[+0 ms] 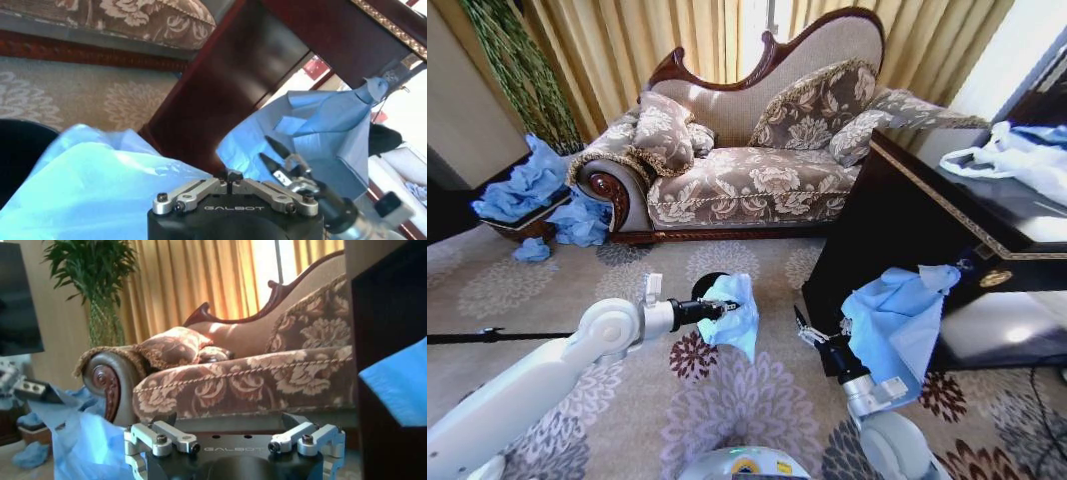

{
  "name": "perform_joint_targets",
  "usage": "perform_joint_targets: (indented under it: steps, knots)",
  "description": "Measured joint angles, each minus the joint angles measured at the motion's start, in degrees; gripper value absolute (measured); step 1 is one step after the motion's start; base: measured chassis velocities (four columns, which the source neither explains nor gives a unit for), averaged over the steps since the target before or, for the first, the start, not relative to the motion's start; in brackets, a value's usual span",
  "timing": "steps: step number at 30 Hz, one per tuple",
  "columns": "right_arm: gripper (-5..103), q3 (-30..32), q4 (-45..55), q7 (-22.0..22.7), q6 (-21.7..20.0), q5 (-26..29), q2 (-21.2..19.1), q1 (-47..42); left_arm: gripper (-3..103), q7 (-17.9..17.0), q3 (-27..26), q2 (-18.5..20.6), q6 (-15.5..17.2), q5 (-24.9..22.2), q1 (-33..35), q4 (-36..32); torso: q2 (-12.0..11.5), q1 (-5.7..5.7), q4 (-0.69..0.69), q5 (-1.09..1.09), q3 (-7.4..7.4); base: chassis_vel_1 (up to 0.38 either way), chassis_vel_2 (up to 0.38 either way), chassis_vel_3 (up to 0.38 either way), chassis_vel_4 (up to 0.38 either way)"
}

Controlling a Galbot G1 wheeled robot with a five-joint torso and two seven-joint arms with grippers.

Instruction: Place a garbage bag over the trash bin.

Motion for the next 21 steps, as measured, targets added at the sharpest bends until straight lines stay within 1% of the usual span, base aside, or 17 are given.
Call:
perform_joint_targets:
  steps: [1, 3, 4, 5, 6, 8, 9, 11, 12, 13, 14, 15, 17, 18, 21]
  knots:
    - [102, -0.23, -0.57, -0.54, -0.09, 0.26, -0.03, 0.45, 0, -0.21, -0.03, -0.01, -0.05, 0.0, 0.12, -0.22, 0.0, 0.0, 0.0, 0.0, 0.0, 0.0, 0.0, 0.0, 0.0]
    - [93, -1.35, -1.67, -1.87, -0.87, 1.4, 0.09, 1.29, 0, -1.36, -0.25, -0.48, -0.88, -0.02, 0.71, -0.73, 0.0, 0.0, 0.01, -0.01, 0.0, 0.0, 0.0, 0.0, 0.0]
    - [93, -1.35, -1.67, -1.87, -0.87, 1.4, 0.09, 1.29, 0, -1.36, -0.25, -0.48, -0.88, -0.02, 0.71, -0.73, 0.0, 0.0, 0.01, -0.01, 0.0, 0.0, 0.0, 0.0, 0.0]
    - [88, -2.06, -1.87, -2.15, -1.36, 2.07, 0.22, 1.42, 0, -1.64, -0.39, -0.66, -1.12, -0.04, 0.87, -0.86, 0.0, 0.0, 0.0, -0.01, 0.0, 0.0, 0.0, 0.0, 0.0]
    - [88, -2.7, -2.03, -2.28, -1.71, 2.66, 0.36, 1.5, 0, -1.8, -0.51, -0.78, -1.24, -0.08, 0.95, -0.96, 0.0, 0.0, 0.0, -0.01, 0.0, 0.0, 0.0, 0.0, 0.0]
    - [77, -3.9, -2.82, -2.97, -2.17, 3.53, 0.83, 1.77, 0, -2.17, -0.8, -0.78, -1.46, -0.31, 0.91, -1.38, 0.0, 0.0, 0.01, -0.01, 0.0, 0.0, 0.0, 0.0, 0.0]
    - [77, -3.9, -2.82, -2.97, -2.17, 3.53, 0.83, 1.77, 0, -2.17, -0.8, -0.78, -1.46, -0.31, 0.91, -1.38, 0.0, 0.0, 0.01, -0.01, 0.0, 0.0, 0.0, 0.0, 0.0]
    - [66, -4.02, -3.55, -4.26, -2.25, 3.6, 1.01, 1.76, 0, -2.29, -0.93, -0.58, -1.61, -0.61, 0.48, -1.65, 0.0, 0.0, 0.0, -0.01, 0.0, 0.0, 0.0, 0.0, 0.0]
    - [61, -4.08, -4.05, -5.63, -2.28, 3.85, 1.03, 1.66, 0, -2.36, -0.98, -0.39, -1.72, -1.16, -0.14, -1.76, 0.0, 0.0, 0.0, -0.01, 0.0, 0.0, 0.0, 0.0, 0.0]
    - [61, -4.08, -4.05, -5.63, -2.28, 3.85, 1.03, 1.66, 0, -2.36, -0.98, -0.39, -1.72, -1.16, -0.14, -1.76, 0.0, 0.0, 0.0, -0.01, 0.0, 0.0, 0.0, 0.0, 0.0]
    - [56, -4.17, -4.22, -6.23, -2.37, 3.95, 1.02, 1.57, 0, -2.44, -1.0, -0.36, -1.78, -1.58, -0.58, -1.79, 0.0, 0.0, 0.0, -0.01, 0.0, 0.0, 0.0, 0.0, 0.0]
    - [56, -4.41, -4.47, -6.87, -2.49, 4.0, 1.02, 1.5, 0, -2.58, -1.0, -0.36, -1.89, -1.95, -1.06, -1.79, 0.0, 0.0, 0.0, -0.01, 0.0, 0.0, 0.0, 0.0, 0.0]
    - [44, -5.26, -5.43, -8.04, -2.56, 3.99, 1.14, 1.58, 0, -2.79, -0.94, -0.35, -2.09, -2.74, -2.22, -1.63, 0.0, 0.0, 0.0, -0.01, 0.0, 0.0, 0.0, 0.0, 0.0]
    - [44, -5.26, -5.43, -8.04, -2.56, 3.99, 1.14, 1.58, 0, -2.79, -0.94, -0.35, -2.09, -2.74, -2.22, -1.63, 0.0, 0.0, 0.0, -0.01, 0.0, 0.0, 0.0, 0.0, 0.0]
    - [29, -6.04, -6.33, -9.18, -2.58, 3.89, 1.52, 1.81, 0, -2.86, -0.6, 0.04, -2.2, -4.03, -3.76, -1.2, 0.0, 0.0, 0.01, -0.01, 0.0, 0.0, 0.0, 0.0, 0.0]
